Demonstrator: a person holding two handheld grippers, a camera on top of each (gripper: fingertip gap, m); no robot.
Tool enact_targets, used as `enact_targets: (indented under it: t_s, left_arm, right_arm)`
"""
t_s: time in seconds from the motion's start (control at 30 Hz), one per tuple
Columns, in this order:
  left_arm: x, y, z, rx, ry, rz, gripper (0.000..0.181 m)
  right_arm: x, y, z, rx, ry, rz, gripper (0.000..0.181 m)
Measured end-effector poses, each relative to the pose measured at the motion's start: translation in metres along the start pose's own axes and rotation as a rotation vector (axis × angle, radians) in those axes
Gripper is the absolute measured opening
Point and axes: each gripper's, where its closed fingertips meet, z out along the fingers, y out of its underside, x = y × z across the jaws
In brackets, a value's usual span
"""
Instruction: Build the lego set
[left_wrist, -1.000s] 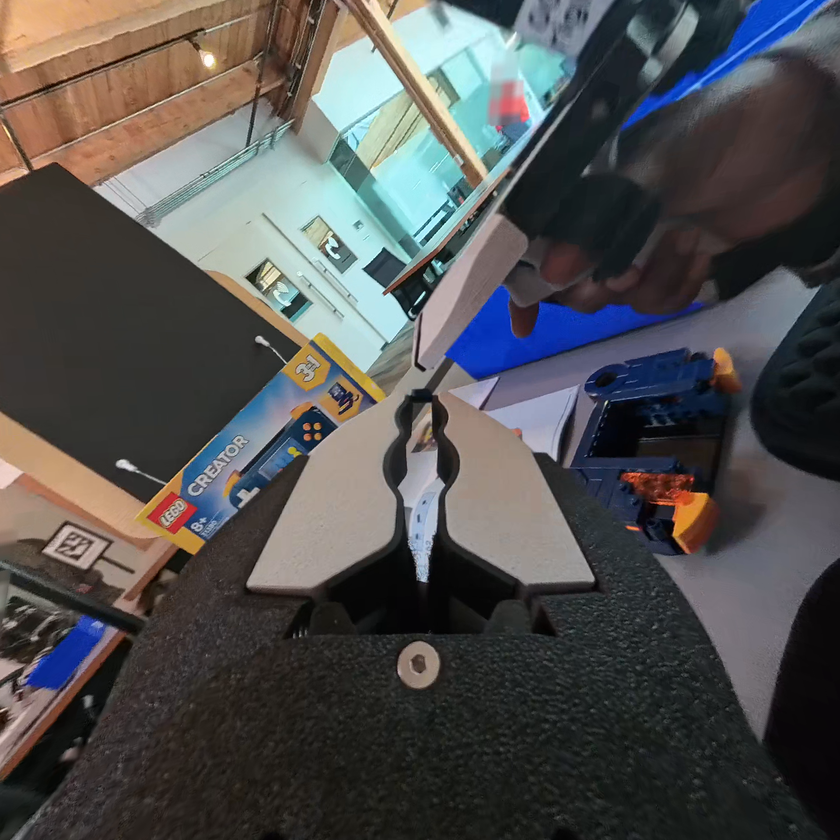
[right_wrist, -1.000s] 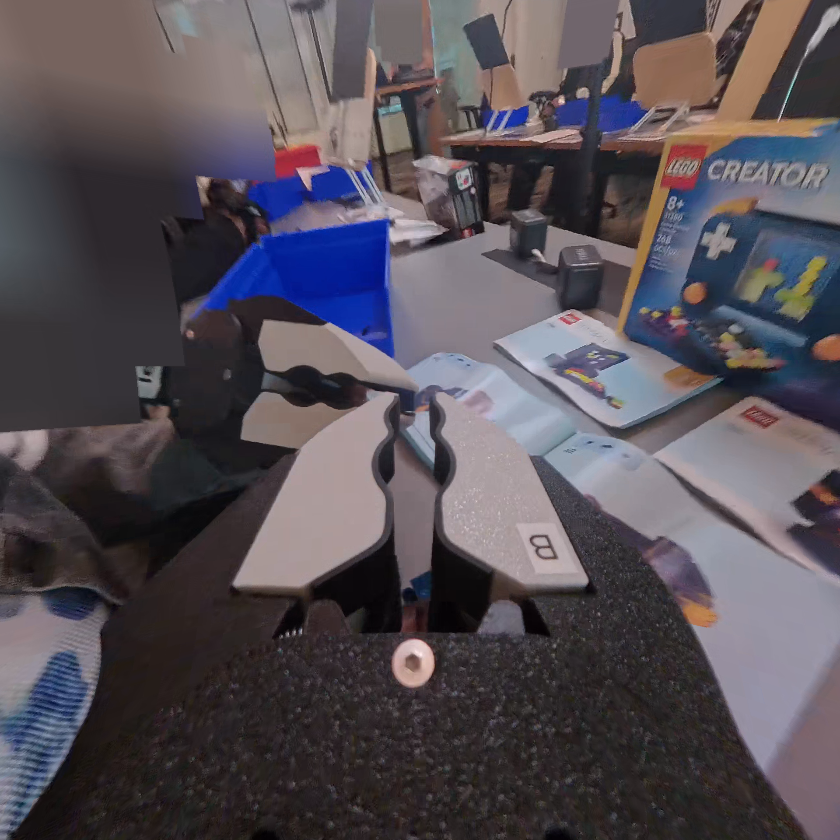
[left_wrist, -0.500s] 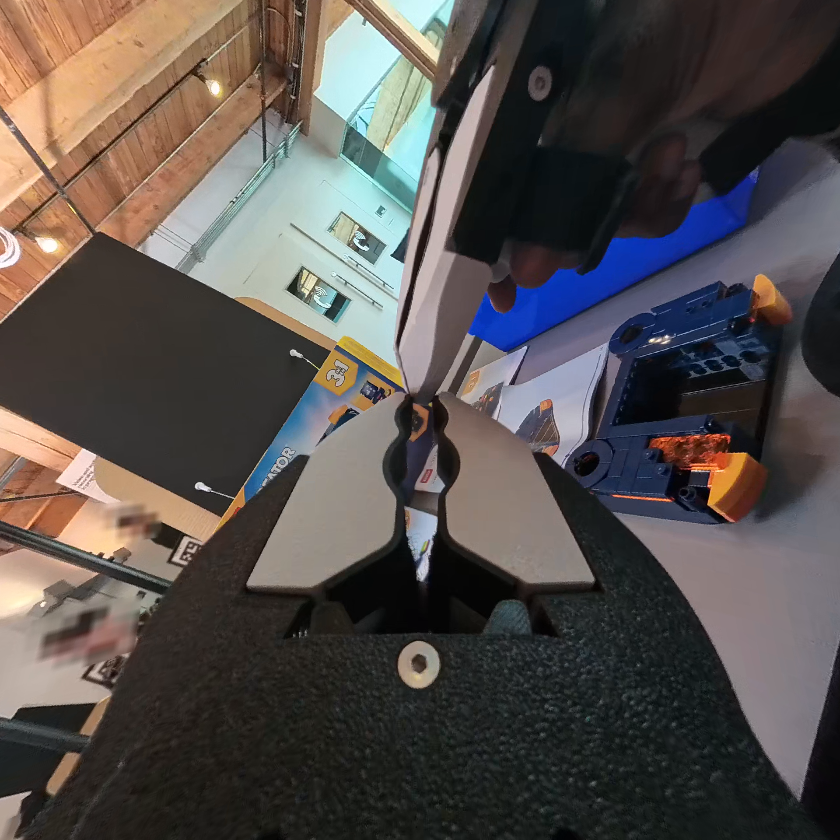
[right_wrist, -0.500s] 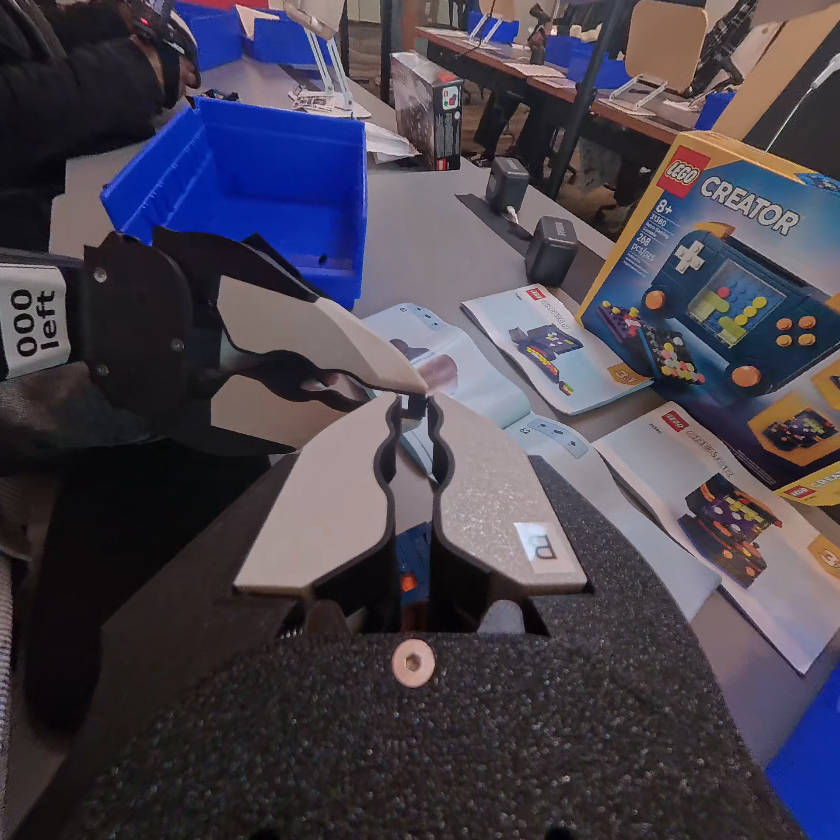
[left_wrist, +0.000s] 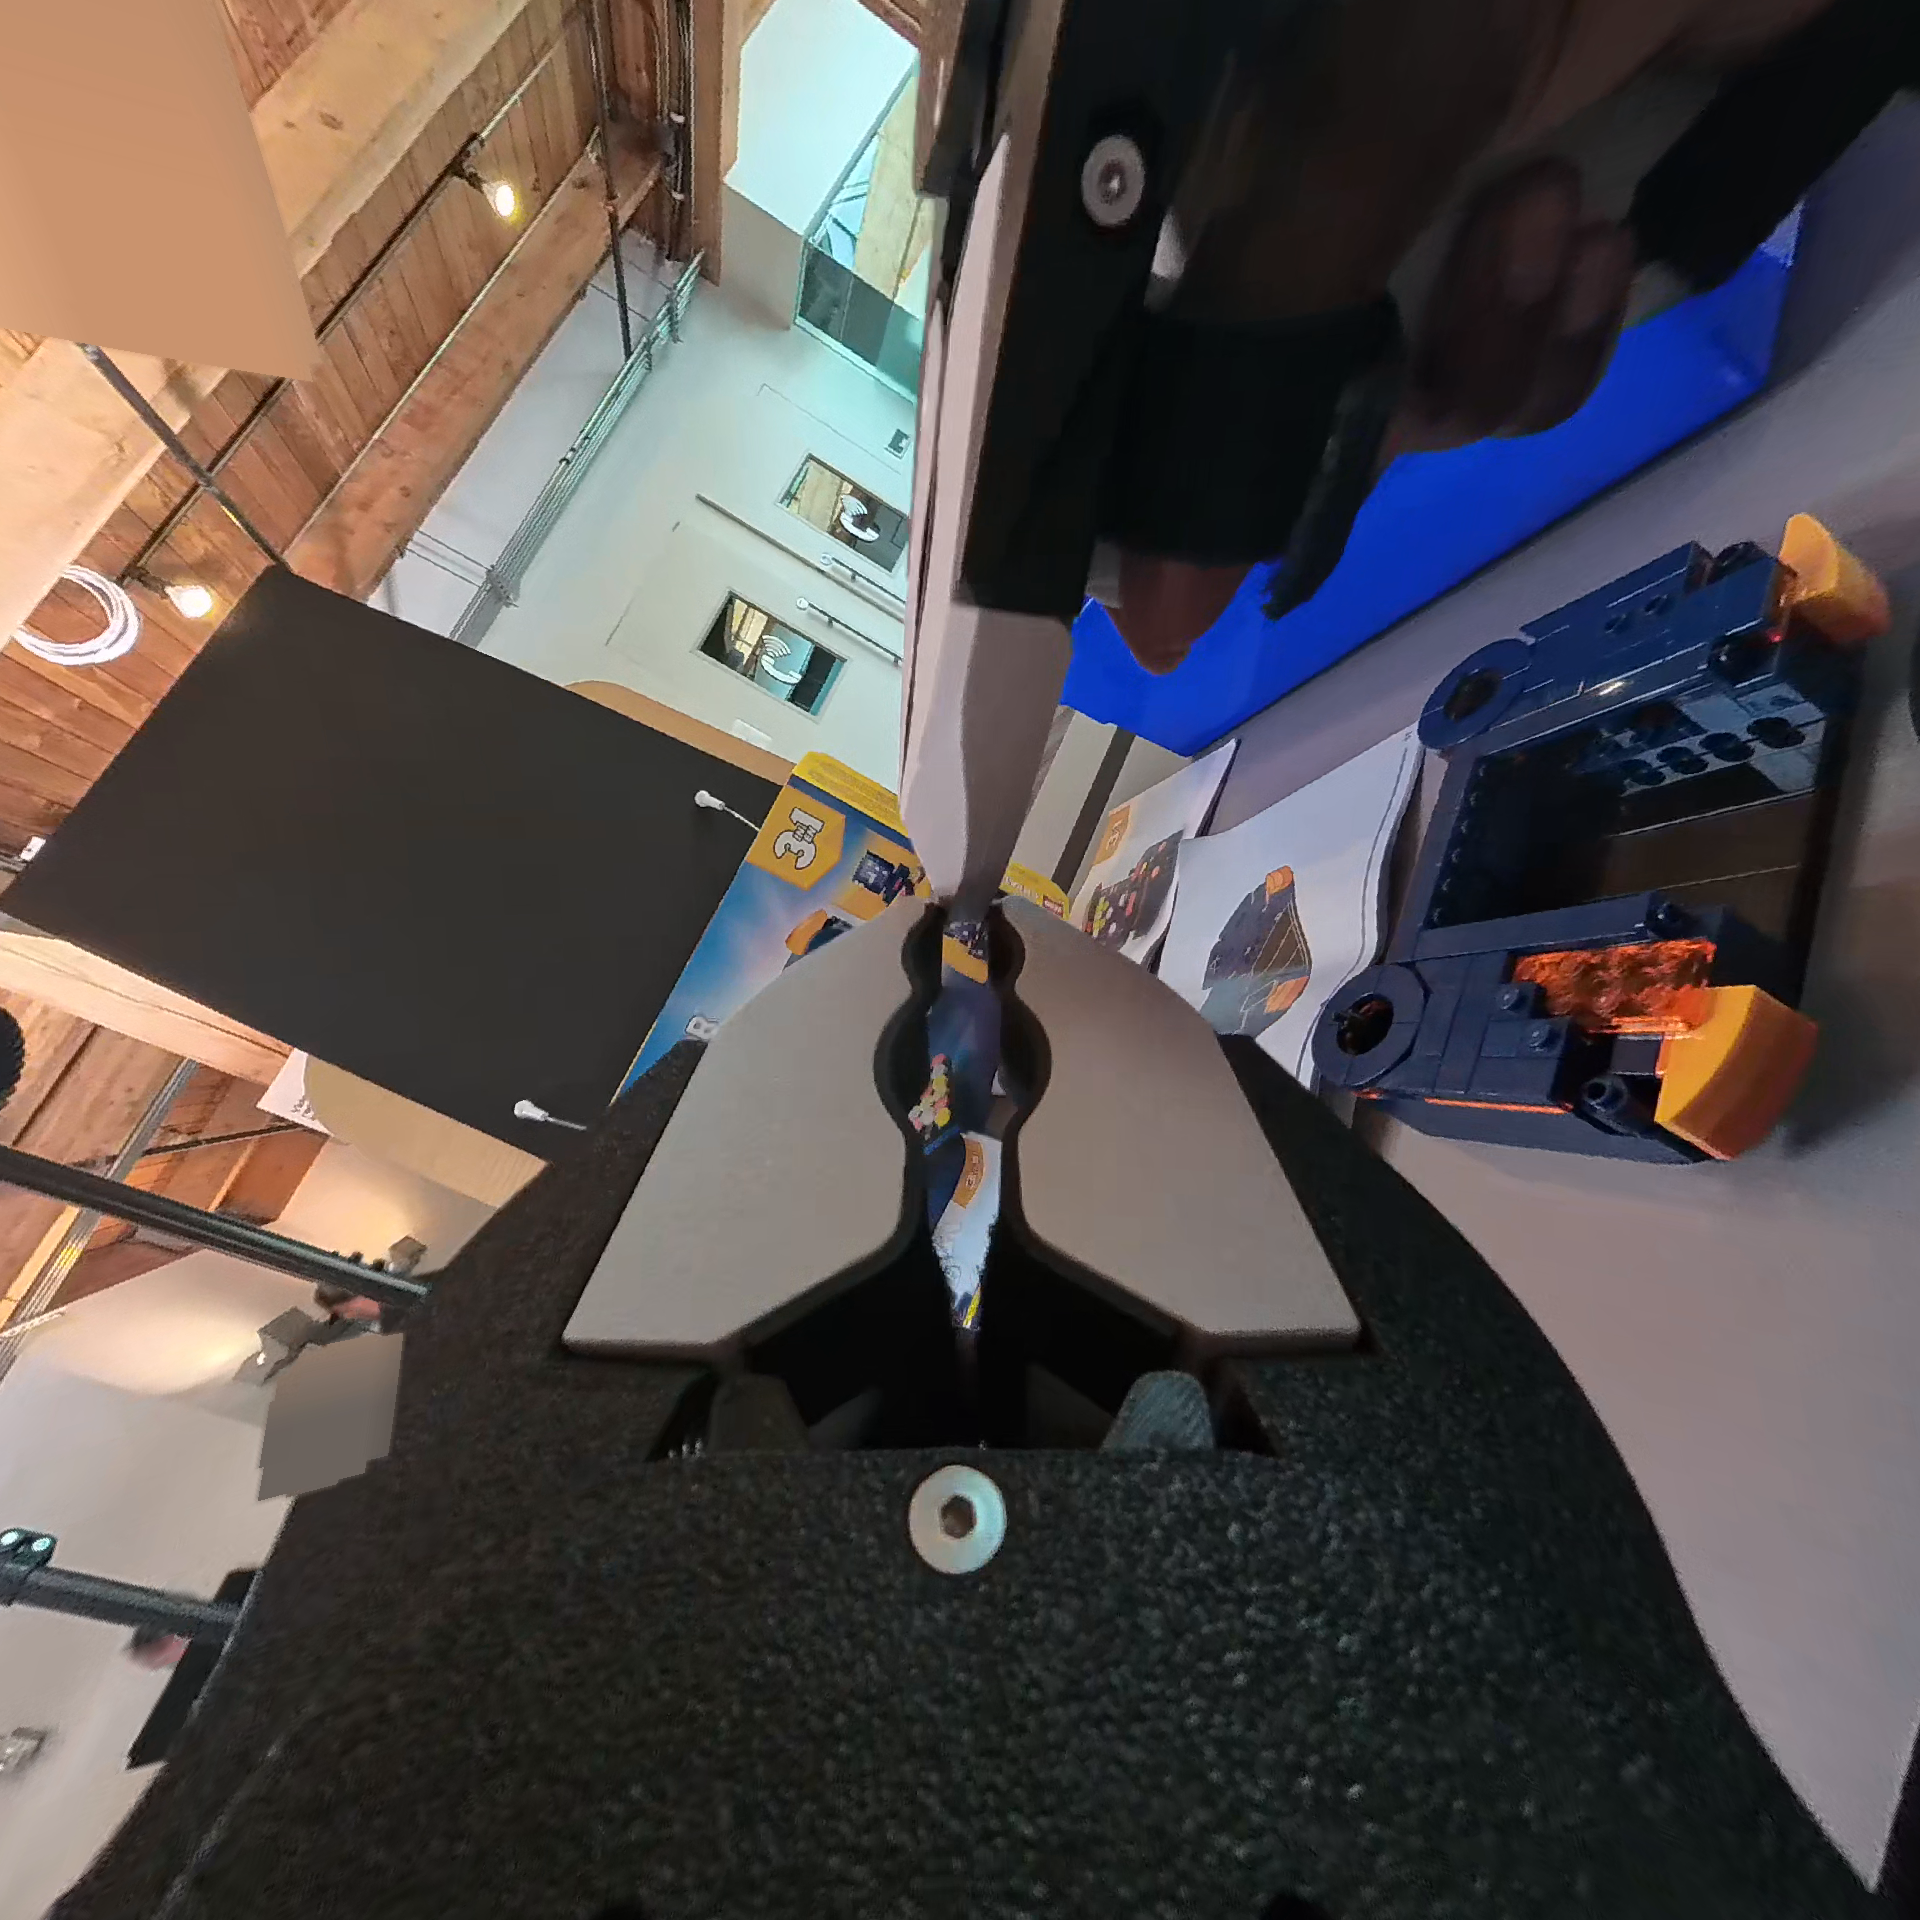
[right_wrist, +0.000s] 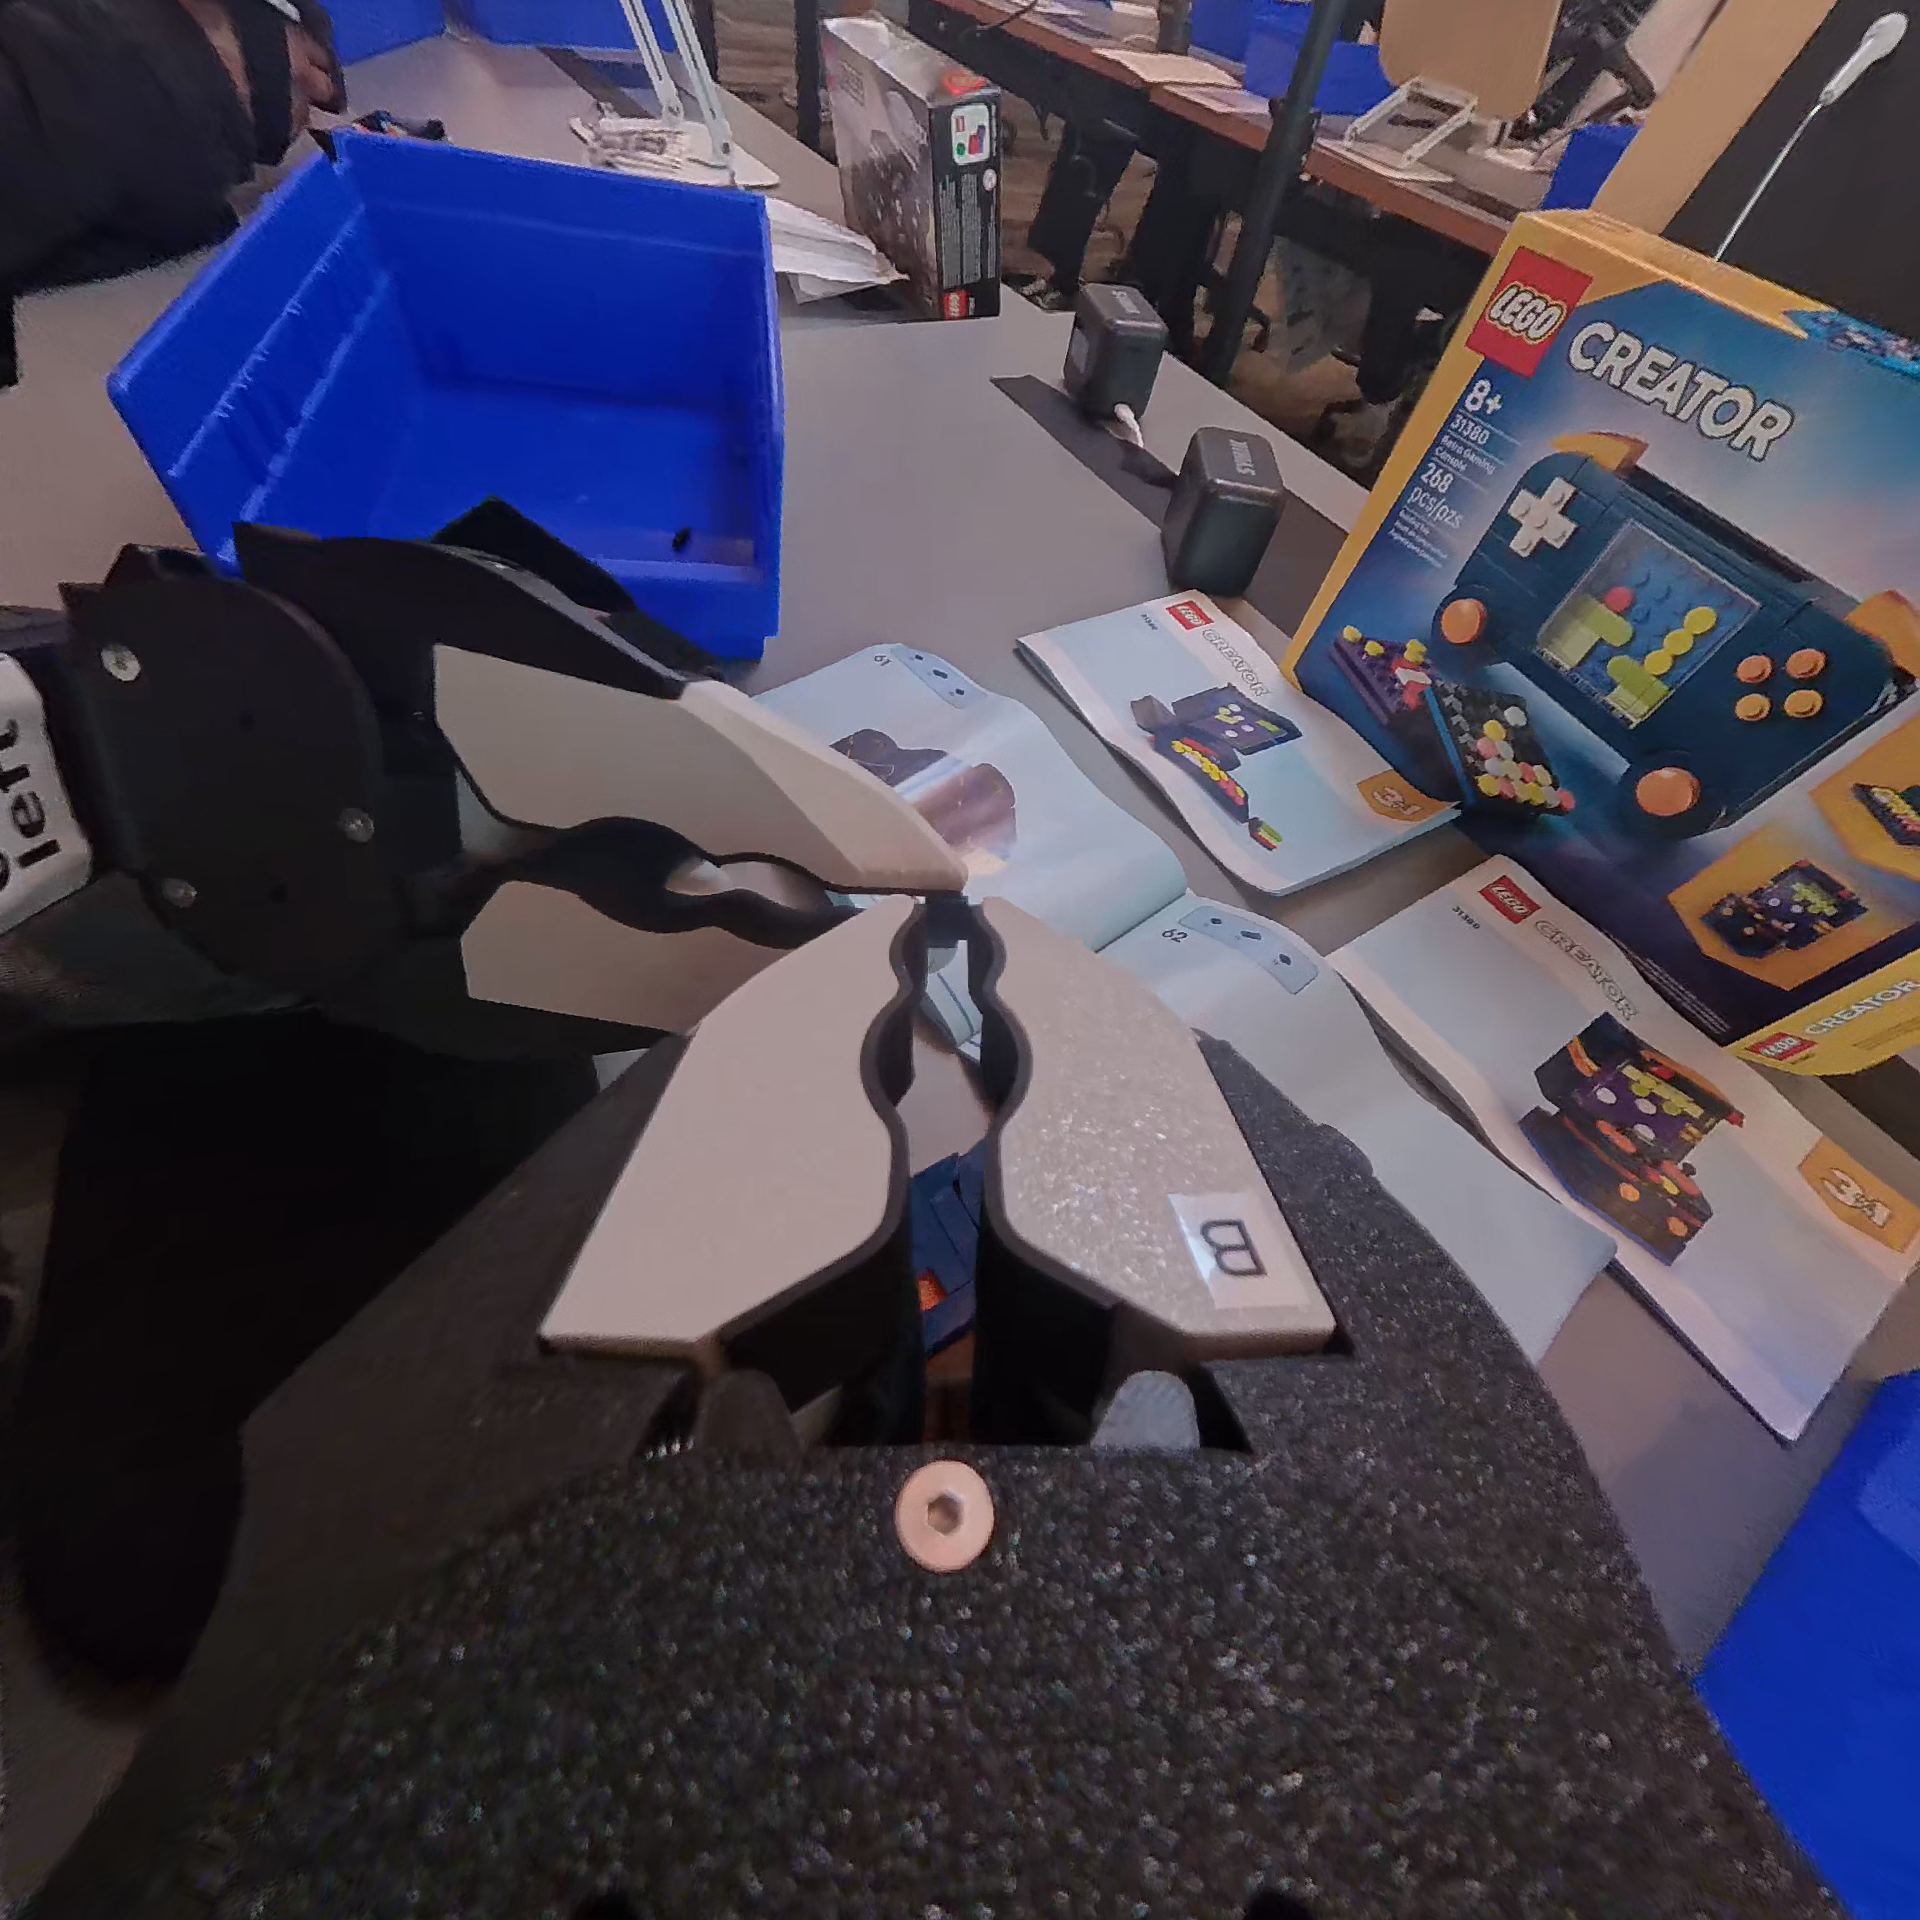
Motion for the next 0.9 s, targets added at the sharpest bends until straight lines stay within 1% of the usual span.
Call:
enact_targets:
  t_s: [0.1, 0.17, 0.2, 0.27, 0.3, 0.37, 0.43, 0.5, 0.57, 0.7, 0.8, 0.9]
  left_arm:
    - [0.004, -0.004, 0.002, 0.036, 0.038, -0.07, 0.01]
    - [0.014, 0.004, 0.005, 0.017, 0.13, -0.166, 0.018]
    - [0.02, 0.009, 0.006, 0.011, 0.195, -0.219, 0.018]
    - [0.029, 0.019, 0.005, -0.021, 0.321, -0.381, 0.019]
    - [0.036, 0.02, 0.003, -0.026, 0.414, -0.469, 0.018]
    - [0.055, 0.017, -0.009, -0.035, 0.648, -0.641, 0.015]
    - [0.069, 0.019, -0.019, -0.076, 0.796, -0.721, 0.016]
    - [0.077, 0.026, -0.021, -0.125, 0.83, -0.714, 0.016]
    - [0.087, 0.028, -0.023, -0.148, 0.87, -0.702, 0.015]
    - [0.101, 0.029, -0.023, -0.171, 0.915, -0.719, 0.01]
    - [0.106, 0.03, -0.021, -0.185, 0.929, -0.749, 0.009]
    - [0.106, 0.03, -0.021, -0.183, 0.927, -0.763, 0.009]
  right_arm:
    - [0.005, 0.003, -0.008, 0.019, -0.056, 0.046, 0.006]
    - [0.019, 0.007, -0.02, 0.013, -0.057, 0.05, 0.006]
    - [0.023, 0.011, -0.027, -0.01, -0.077, 0.036, 0.006]
    - [0.024, 0.026, -0.038, -0.108, -0.155, 0.005, 0.006]
    - [0.024, 0.036, -0.04, -0.164, -0.18, -0.013, 0.006]
    - [0.017, 0.055, -0.04, -0.284, -0.234, -0.058, 0.006]
    - [0.005, 0.074, -0.033, -0.385, -0.294, -0.106, 0.006]
    - [-0.005, 0.088, -0.024, -0.461, -0.339, -0.153, 0.006]
    - [-0.01, 0.095, -0.015, -0.496, -0.355, -0.189, 0.006]
    - [-0.018, 0.101, -0.006, -0.529, -0.379, -0.228, 0.007]
    - [-0.017, 0.106, -0.004, -0.55, -0.363, -0.283, 0.007]
    - [-0.021, 0.107, -0.003, -0.54, -0.365, -0.322, 0.006]
